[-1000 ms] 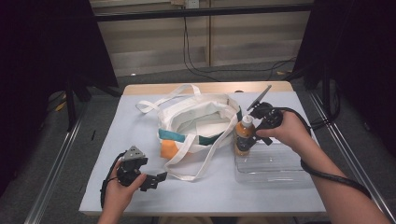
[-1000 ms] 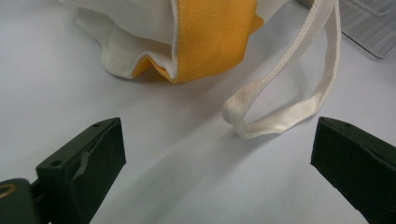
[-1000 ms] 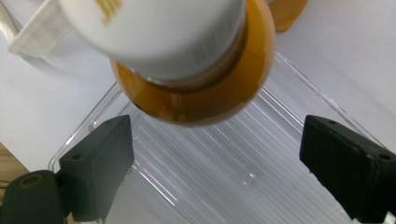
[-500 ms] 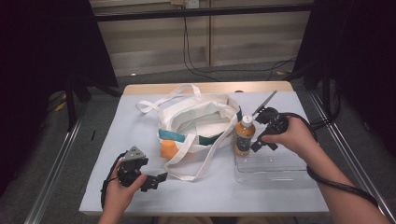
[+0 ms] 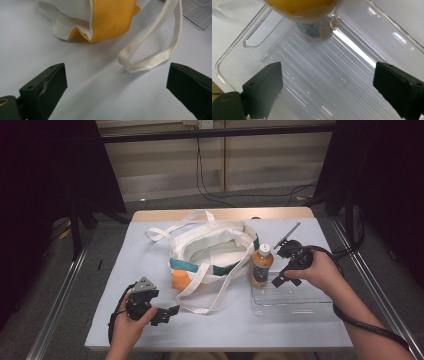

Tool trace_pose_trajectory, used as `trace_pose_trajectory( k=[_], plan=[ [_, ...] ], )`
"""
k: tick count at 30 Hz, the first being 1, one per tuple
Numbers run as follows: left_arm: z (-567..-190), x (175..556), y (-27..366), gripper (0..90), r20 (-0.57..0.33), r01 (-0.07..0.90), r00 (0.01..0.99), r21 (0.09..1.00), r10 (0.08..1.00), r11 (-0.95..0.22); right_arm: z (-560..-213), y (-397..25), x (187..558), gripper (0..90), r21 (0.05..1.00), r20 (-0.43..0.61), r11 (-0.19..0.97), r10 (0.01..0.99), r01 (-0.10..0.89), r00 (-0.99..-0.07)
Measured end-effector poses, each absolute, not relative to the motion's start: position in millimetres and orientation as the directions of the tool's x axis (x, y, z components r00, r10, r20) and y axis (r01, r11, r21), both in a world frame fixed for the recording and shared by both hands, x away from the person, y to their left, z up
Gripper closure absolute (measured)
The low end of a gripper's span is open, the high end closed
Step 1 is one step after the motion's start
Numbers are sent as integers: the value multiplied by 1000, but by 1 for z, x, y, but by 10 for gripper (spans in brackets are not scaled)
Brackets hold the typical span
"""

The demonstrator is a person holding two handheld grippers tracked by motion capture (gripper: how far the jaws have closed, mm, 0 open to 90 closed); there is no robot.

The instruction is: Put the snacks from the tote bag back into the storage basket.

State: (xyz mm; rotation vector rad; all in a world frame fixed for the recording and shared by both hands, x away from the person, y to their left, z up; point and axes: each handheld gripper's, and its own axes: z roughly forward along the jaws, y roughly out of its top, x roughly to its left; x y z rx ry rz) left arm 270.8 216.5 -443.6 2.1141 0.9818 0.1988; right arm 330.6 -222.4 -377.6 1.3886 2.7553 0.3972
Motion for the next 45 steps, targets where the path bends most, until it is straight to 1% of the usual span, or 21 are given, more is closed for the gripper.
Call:
trace_pose_trajectory(
  k=[15, 21, 24, 27, 35, 39, 44, 45],
  plan=[
    [-444, 270, 214, 28, -173, 586, 694, 700, 699, -408, -385, -234, 325, 92, 253, 113, 553, 798, 794, -592],
    [-444, 270, 213, 28, -167, 585, 694, 699, 700, -412, -386, -236, 323, 92, 266, 121, 543, 801, 797, -586],
    [-444, 270, 214, 28, -161, 581, 699, 696, 697, -422, -389, -236, 322, 92, 257, 127, 543, 802, 800, -584],
    [-445, 270, 214, 28, -165, 582, 699, 696, 696, -420, -392, -238, 322, 92, 259, 116, 548, 800, 795, -589],
    [-445, 270, 214, 28, -167, 585, 695, 697, 699, -415, -397, -238, 319, 88, 267, 135, 532, 805, 803, -578],
    [-445, 270, 214, 28, -168, 585, 696, 697, 698, -415, -399, -239, 318, 88, 271, 120, 542, 801, 796, -587],
    [-445, 270, 214, 28, -176, 590, 691, 698, 701, -406, -400, -242, 315, 88, 265, 122, 533, 808, 804, -576],
    [-445, 270, 214, 28, -175, 589, 692, 697, 700, -409, -401, -244, 315, 87, 276, 117, 541, 802, 795, -586]
  ],
)
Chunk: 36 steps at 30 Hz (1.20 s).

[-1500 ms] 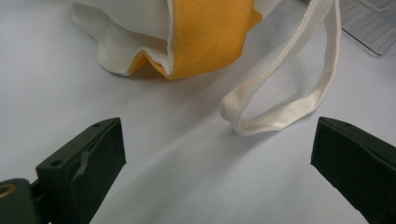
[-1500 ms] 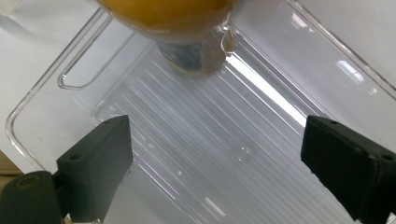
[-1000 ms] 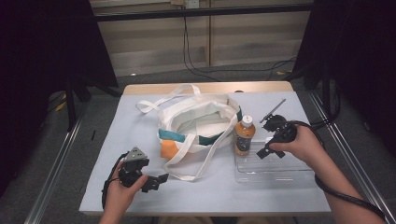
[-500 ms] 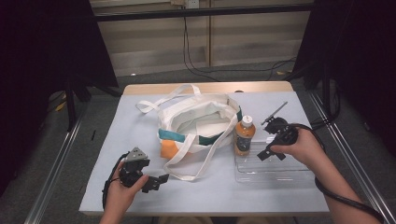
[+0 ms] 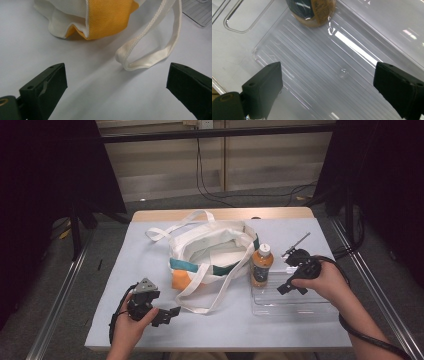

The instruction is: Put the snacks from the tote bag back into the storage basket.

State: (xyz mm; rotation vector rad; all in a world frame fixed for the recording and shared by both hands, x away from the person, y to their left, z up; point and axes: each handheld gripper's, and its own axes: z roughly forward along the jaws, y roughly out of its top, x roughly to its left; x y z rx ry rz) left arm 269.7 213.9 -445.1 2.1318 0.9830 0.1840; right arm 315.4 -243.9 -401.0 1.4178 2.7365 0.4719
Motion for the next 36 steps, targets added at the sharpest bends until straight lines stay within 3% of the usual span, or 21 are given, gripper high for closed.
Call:
trace_pose_trajectory(
  k=[36],
  plan=[
    [-446, 269, 216, 28, -173, 596, 684, 693, 709, -406, -418, -275, 303, 88, 336, 159, 459, 833, 823, -529]
  ],
)
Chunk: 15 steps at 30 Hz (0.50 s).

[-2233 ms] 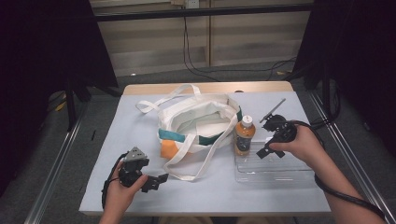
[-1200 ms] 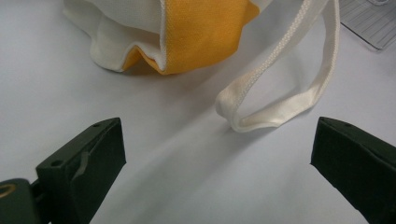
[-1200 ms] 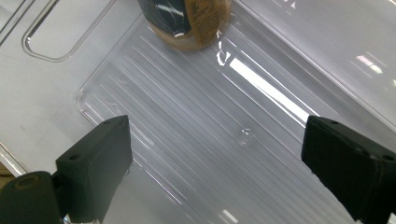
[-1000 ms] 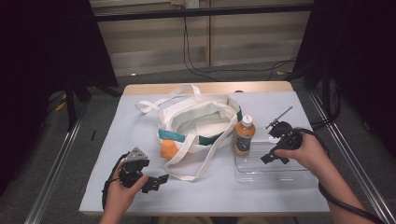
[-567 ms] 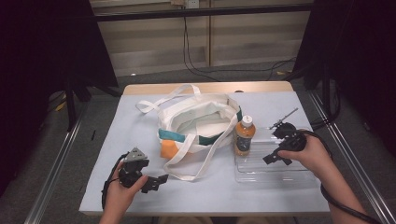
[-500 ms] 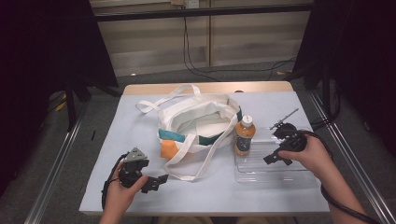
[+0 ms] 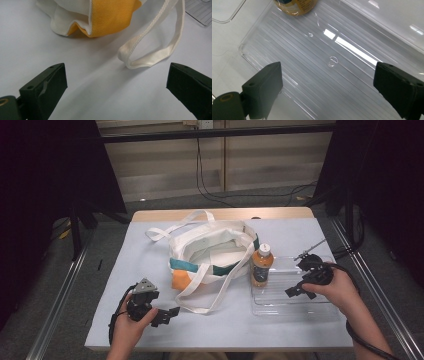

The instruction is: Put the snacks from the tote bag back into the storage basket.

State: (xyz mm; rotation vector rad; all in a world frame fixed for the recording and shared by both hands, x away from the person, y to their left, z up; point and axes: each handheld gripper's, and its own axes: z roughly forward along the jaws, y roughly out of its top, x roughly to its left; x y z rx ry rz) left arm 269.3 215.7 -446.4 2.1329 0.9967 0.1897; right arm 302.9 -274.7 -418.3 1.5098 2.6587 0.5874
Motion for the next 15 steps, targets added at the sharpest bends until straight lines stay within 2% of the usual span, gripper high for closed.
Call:
trace_pose_trajectory(
  k=[15],
  plan=[
    [-446, 270, 219, 28, -184, 602, 678, 695, 712, -394, -416, -281, 296, 88, 357, 140, 447, 842, 820, -521]
  ],
)
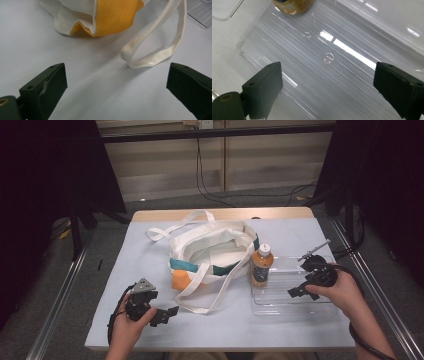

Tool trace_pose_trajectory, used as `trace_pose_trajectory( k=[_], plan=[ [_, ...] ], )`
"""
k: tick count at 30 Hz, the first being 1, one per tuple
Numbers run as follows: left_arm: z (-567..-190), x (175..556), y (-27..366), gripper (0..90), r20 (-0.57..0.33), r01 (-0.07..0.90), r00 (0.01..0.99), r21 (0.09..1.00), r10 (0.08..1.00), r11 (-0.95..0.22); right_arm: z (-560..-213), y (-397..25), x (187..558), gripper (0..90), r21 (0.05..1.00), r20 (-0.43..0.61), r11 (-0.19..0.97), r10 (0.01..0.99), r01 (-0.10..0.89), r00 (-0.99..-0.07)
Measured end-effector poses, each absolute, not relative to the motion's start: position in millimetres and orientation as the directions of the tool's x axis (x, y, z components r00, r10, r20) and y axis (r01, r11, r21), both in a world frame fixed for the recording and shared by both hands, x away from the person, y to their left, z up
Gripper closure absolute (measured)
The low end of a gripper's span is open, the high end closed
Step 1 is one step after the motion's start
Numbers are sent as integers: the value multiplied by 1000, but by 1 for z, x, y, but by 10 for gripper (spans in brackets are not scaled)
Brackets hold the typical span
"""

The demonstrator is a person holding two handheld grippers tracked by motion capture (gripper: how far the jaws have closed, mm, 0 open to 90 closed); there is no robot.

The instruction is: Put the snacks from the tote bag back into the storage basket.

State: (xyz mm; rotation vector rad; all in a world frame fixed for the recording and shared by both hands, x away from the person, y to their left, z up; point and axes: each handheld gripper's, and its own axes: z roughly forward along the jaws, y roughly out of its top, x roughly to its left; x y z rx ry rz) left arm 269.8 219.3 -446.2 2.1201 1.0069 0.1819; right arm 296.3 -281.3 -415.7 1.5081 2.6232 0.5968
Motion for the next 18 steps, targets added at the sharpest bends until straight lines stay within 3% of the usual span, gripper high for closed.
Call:
trace_pose_trajectory(
  k=[18],
  plan=[
    [-446, 270, 220, 28, -179, 602, 676, 693, 715, -396, -419, -292, 287, 84, 384, 137, 431, 848, 817, -512]
  ],
)
